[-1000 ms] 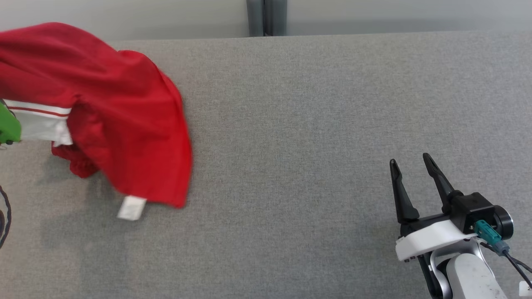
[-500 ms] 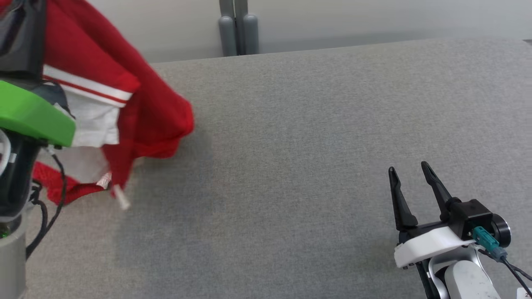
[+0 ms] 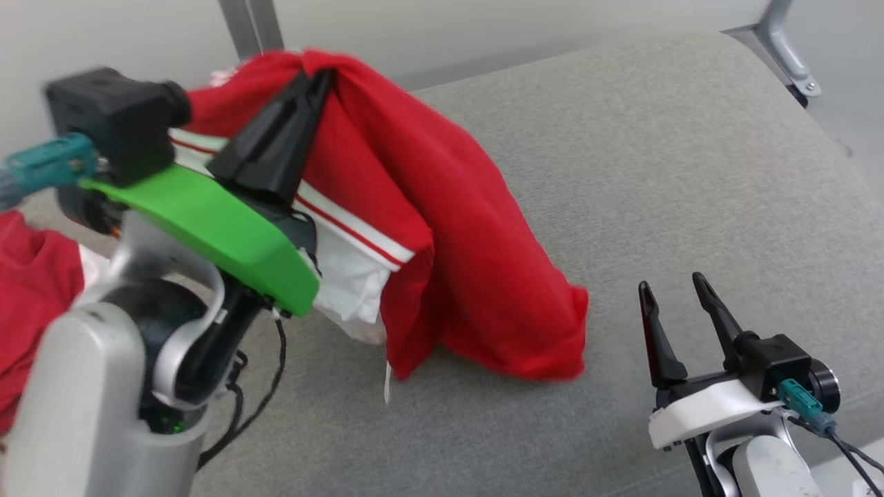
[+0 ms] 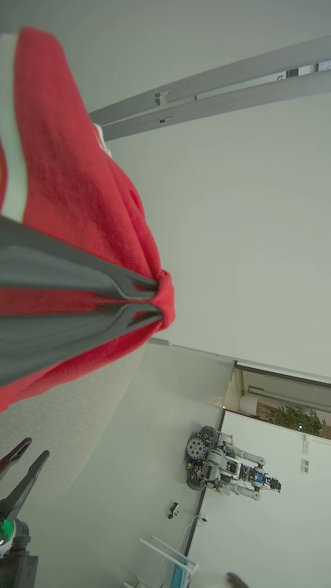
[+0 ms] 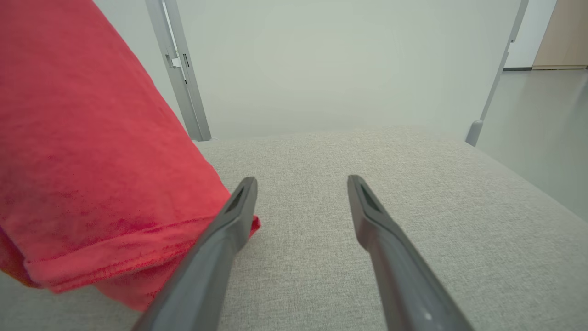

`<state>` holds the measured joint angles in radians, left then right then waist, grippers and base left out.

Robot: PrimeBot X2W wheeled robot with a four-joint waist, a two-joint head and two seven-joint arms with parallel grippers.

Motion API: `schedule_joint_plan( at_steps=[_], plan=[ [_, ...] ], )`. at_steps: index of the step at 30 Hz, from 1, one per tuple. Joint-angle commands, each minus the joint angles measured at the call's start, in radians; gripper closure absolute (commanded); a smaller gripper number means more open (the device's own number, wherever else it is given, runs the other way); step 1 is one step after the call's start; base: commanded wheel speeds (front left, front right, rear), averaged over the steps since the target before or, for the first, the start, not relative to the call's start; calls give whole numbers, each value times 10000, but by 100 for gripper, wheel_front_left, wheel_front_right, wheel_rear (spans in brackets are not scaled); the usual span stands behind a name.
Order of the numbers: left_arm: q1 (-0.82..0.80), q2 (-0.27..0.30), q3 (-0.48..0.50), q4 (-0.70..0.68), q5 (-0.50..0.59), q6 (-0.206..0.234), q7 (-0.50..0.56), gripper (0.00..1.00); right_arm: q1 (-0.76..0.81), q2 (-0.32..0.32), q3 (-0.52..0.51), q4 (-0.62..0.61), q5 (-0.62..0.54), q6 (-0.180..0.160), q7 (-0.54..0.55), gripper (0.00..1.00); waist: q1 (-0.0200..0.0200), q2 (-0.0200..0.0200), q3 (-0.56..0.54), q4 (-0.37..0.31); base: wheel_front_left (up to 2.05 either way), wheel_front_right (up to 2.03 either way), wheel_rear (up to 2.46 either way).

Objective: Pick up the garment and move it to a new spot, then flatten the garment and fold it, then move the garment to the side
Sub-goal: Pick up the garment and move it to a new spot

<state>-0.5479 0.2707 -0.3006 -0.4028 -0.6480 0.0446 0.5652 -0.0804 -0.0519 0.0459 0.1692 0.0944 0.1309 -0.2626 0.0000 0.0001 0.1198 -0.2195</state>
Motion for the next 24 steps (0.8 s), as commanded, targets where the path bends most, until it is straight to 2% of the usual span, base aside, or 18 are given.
schedule_joint_plan(
  at_steps=[1,4,7,12,15,16,17,18,21,24],
  plan=[
    [325,5,-105,451,120,21,-181,100,48,2,5,14,33,-3,-33,0,0,-1,119,-884,0,0,0],
    [964,-73,-759,2034,812,-171,-808,100,52,8,71,27,95,-3,-33,0,0,-1,196,-1270,0,0,0],
    [1501,-611,-1249,3876,824,-388,-1683,100,73,10,52,-4,141,-3,-35,0,0,-1,293,-1450,0,0,0],
    [1632,-1340,-1807,7296,1252,-886,-3552,100,40,13,62,42,35,-1,-33,0,0,-1,351,-1456,0,0,0],
    [1297,-1554,-2018,8708,1672,-955,-4875,100,-27,8,75,21,-72,-1,-33,0,0,-1,299,-1318,0,0,0],
    [1252,-1694,-1957,9055,1700,-868,-5429,76,-40,9,58,-4,-106,-3,-33,0,0,-1,270,-1235,0,0,0],
    [1209,-1760,-1980,9239,1782,-861,-5822,47,-48,6,33,-45,-133,-3,-35,0,0,-1,241,-1151,0,0,0],
    [1178,-1829,-1988,9427,1898,-780,-6326,0,-28,-14,-11,-99,-162,-1,-35,0,0,-1,184,-1016,0,0,0],
    [1310,-1920,-1837,9582,1954,-509,-7500,0,121,-134,-134,-300,-242,-3,-35,0,0,-1,-21,-594,0,0,0],
    [1798,-1902,-1576,9231,1981,-209,-8085,0,245,-307,-269,-504,-297,-3,-35,0,0,-1,-272,-185,0,0,0]
  ],
)
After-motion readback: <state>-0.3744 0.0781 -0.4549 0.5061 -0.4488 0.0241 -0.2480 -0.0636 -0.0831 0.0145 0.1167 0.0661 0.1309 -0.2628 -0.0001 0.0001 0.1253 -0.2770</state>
